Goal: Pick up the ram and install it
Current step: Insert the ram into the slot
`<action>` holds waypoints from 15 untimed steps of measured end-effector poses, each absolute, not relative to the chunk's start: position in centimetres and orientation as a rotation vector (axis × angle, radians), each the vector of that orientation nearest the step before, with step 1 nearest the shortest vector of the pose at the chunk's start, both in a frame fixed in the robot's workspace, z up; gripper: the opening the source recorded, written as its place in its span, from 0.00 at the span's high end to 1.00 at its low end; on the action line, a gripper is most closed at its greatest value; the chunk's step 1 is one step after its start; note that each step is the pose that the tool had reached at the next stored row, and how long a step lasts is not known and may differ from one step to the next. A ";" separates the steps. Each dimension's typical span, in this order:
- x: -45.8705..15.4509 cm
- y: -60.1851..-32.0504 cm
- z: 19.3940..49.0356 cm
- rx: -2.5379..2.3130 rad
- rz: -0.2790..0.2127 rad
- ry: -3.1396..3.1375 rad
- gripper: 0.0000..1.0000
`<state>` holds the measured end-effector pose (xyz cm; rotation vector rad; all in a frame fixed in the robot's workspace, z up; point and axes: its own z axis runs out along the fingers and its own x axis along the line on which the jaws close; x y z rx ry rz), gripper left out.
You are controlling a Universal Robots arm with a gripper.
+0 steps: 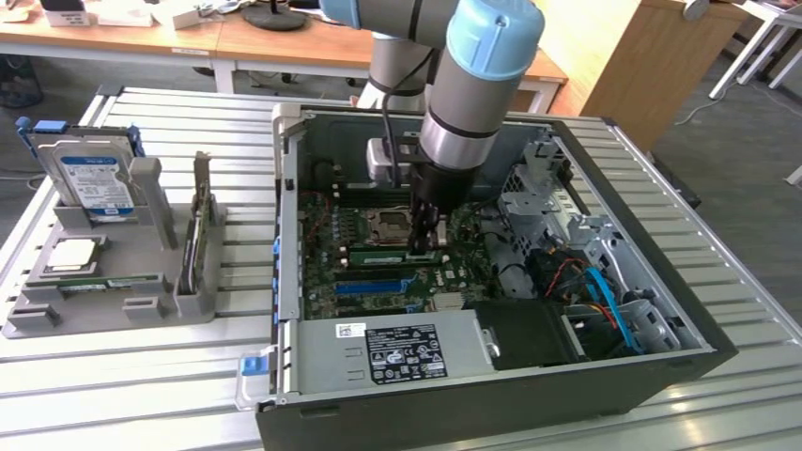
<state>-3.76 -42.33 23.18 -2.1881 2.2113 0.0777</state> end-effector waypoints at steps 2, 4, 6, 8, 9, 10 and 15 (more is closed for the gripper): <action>-3.8 -42.3 23.6 -2.188 0.078 2.211 0.81; -3.8 -42.3 24.0 -2.188 0.078 2.211 0.81; -3.8 -42.3 24.0 -2.188 0.078 2.211 0.81; -3.8 -42.3 24.2 -2.188 0.078 2.211 0.81; -3.8 -42.3 24.4 -2.188 0.077 2.212 0.81; -3.8 -42.3 24.7 -2.188 0.077 2.211 0.81; -3.8 -42.3 25.7 -2.188 0.077 2.211 0.81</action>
